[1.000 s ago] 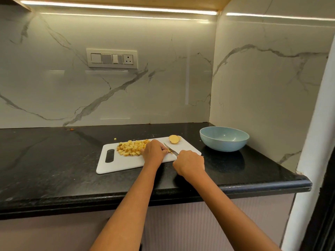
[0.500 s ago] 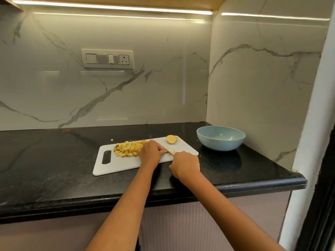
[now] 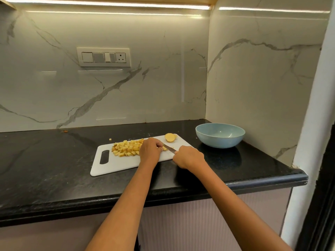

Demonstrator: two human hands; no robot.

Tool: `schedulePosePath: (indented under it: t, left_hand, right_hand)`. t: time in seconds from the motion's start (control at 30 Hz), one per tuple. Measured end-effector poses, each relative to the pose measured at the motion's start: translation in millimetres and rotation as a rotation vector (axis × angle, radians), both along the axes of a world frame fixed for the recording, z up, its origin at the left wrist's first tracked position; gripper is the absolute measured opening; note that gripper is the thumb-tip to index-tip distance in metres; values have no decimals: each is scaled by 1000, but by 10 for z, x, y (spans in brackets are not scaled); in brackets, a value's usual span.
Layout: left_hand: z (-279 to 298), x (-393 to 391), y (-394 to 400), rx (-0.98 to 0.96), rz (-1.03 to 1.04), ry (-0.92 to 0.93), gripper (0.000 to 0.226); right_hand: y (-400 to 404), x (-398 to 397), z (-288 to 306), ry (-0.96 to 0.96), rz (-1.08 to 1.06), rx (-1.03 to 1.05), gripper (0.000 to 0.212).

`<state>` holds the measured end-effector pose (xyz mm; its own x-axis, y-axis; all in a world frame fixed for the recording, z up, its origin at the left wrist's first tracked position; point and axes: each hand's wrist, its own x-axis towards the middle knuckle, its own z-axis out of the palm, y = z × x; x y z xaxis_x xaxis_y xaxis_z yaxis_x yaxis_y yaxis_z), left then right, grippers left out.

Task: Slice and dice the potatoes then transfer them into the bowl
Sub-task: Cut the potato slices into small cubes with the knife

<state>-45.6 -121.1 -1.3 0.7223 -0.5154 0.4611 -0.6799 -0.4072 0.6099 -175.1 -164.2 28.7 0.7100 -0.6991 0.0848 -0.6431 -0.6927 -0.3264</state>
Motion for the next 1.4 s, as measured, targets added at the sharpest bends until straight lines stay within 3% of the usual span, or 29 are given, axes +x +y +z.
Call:
schedulePosePath:
  t: [0.2, 0.5, 0.63, 0.8, 1.1, 1.4]
  left_hand:
    - [45, -54, 35, -117, -51, 0, 7]
    - [43, -45, 18, -43, 10, -27, 10]
    - [60, -44, -13, -21, 12, -26, 22]
    - [75, -57, -92, 174, -78, -51, 46]
    - [116, -57, -190, 333, -224, -120, 27]
    - [60, -50, -63, 202, -209, -162, 19]
  right_hand:
    - [-114, 48, -2, -45, 4, 114, 26]
    - [-283, 114, -60, -216, -35, 265, 18]
    - [-409, 194, -76, -374, -79, 341, 32]
    - [-540, 318, -53, -463, -87, 446, 43]
    - [-598, 334, -84, -461, -25, 413, 39]
    - [-510, 197, -95, -461, -32, 308, 42]
